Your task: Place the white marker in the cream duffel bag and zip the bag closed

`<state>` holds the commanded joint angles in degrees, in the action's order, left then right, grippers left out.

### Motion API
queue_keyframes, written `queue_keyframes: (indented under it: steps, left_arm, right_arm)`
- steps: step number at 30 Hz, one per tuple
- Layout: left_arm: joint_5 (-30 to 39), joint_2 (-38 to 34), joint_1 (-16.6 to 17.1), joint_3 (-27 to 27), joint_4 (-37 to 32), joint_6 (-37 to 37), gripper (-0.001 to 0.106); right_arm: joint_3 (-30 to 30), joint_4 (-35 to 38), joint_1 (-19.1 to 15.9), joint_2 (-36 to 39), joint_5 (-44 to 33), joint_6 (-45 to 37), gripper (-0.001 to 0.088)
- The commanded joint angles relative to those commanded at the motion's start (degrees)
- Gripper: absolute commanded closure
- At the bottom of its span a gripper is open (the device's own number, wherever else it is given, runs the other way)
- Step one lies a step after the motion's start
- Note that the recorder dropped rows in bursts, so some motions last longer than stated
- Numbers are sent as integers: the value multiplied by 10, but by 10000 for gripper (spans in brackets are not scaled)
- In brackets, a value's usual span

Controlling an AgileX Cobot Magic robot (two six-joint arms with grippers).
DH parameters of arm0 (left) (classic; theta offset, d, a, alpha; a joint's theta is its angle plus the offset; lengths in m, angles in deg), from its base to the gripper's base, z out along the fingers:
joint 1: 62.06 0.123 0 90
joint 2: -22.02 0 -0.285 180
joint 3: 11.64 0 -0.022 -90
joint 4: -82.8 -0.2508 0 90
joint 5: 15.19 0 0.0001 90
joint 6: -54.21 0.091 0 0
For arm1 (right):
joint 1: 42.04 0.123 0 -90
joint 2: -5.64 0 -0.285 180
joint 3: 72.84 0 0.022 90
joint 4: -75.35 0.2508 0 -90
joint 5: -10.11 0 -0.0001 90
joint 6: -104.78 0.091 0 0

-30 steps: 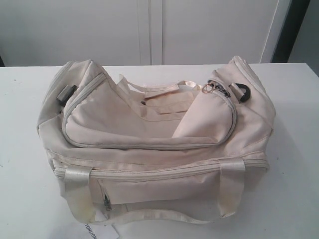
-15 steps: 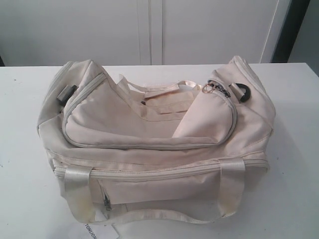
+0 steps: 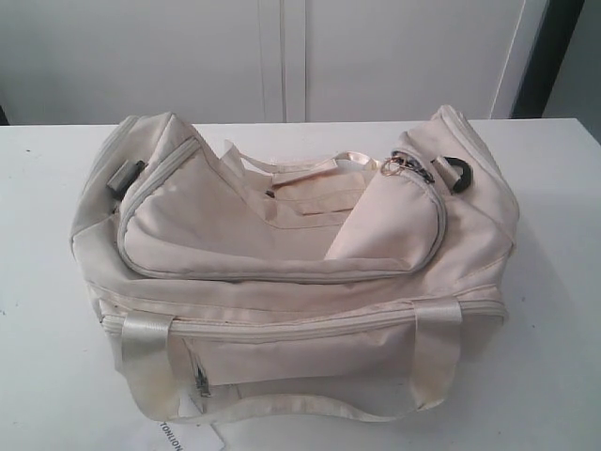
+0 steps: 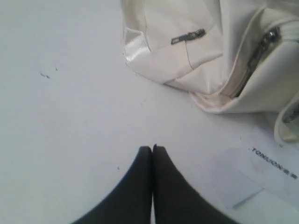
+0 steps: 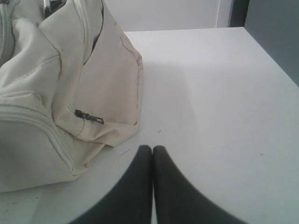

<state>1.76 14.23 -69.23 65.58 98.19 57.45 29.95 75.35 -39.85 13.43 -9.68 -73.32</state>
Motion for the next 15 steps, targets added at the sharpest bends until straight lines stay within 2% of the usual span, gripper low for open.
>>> queue_keyframes:
  steps: [15]
  left_arm:
    - [-10, 0, -3, 0, -10, 0, 1053]
  right_arm:
    - [0, 0, 0, 0, 0, 0, 868]
